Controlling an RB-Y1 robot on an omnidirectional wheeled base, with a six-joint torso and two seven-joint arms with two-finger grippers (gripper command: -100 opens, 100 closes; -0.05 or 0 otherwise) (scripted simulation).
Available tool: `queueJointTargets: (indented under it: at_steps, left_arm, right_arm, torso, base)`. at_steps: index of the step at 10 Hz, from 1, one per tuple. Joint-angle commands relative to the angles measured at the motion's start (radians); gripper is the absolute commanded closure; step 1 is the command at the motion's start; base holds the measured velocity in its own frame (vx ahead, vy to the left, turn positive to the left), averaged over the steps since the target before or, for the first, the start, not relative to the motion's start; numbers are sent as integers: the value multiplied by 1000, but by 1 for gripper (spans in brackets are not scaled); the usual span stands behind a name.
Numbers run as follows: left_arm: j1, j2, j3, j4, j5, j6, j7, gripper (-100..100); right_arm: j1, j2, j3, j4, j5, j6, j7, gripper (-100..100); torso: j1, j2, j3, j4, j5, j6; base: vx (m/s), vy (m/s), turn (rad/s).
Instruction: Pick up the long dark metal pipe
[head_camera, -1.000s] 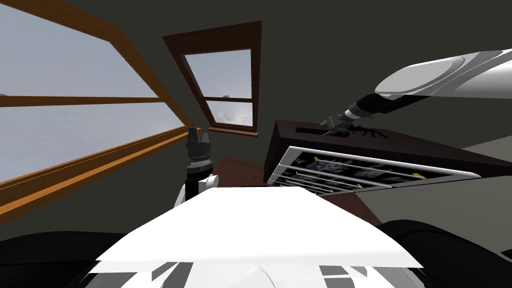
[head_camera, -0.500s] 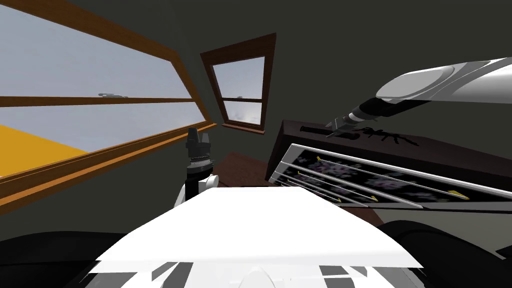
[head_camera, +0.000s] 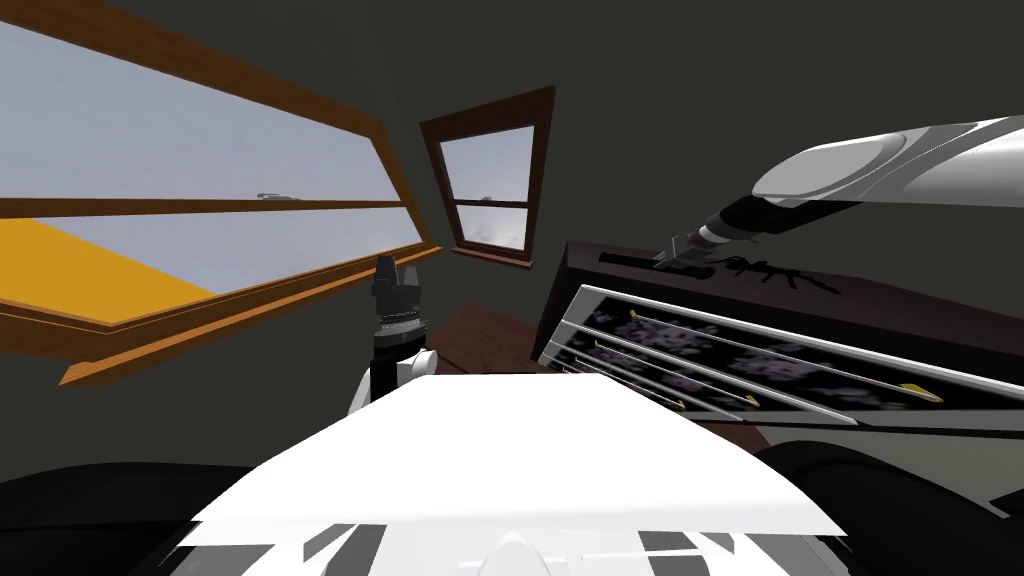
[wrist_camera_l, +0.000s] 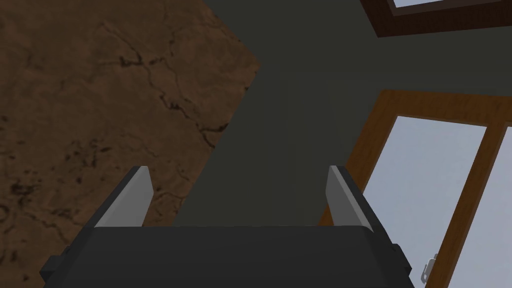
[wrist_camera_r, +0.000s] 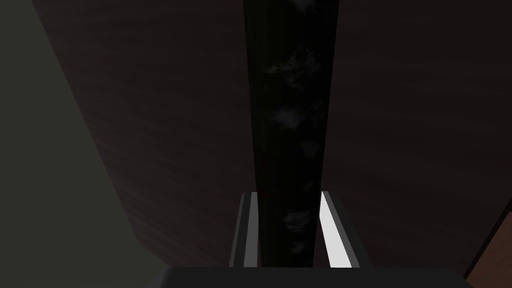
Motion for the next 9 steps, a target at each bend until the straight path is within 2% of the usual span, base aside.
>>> queueJointTargets:
  at_steps: [1, 2, 3, 4, 6, 9]
  left_arm:
    - [0, 0, 0, 0, 0, 0, 0, 0]
    - [0, 0, 0, 0, 0, 0, 0, 0]
    - [0, 0, 0, 0, 0, 0, 0, 0]
    - [0, 0, 0, 0, 0, 0, 0, 0]
    - [1, 0, 0, 0, 0, 0, 0, 0]
    - [0, 0, 0, 0, 0, 0, 0, 0]
  right_arm:
    - [0, 0, 0, 0, 0, 0, 0, 100]
    - [0, 0, 0, 0, 0, 0, 0, 100]
    - [0, 0, 0, 0, 0, 0, 0, 0]
    - [10, -6, -7, 6, -11, -4, 16, 100]
    - [-11, 4, -24, -32, -8, -16, 45, 100]
    - [-42, 19, -50, -89, -3, -35, 89, 100]
  torso:
    - [0, 0, 0, 0, 0, 0]
    - [0, 0, 0, 0, 0, 0]
    - [0, 0, 0, 0, 0, 0]
    - [0, -1, 0, 0, 0, 0]
    - [-1, -6, -3, -1, 0, 4]
    - [6, -11, -6, -2, 2, 1]
  base:
    - [0, 0, 0]
    - [0, 0, 0]
    - [0, 0, 0]
    - [80, 12, -260]
    - [174, 30, -403]
    - [163, 88, -289]
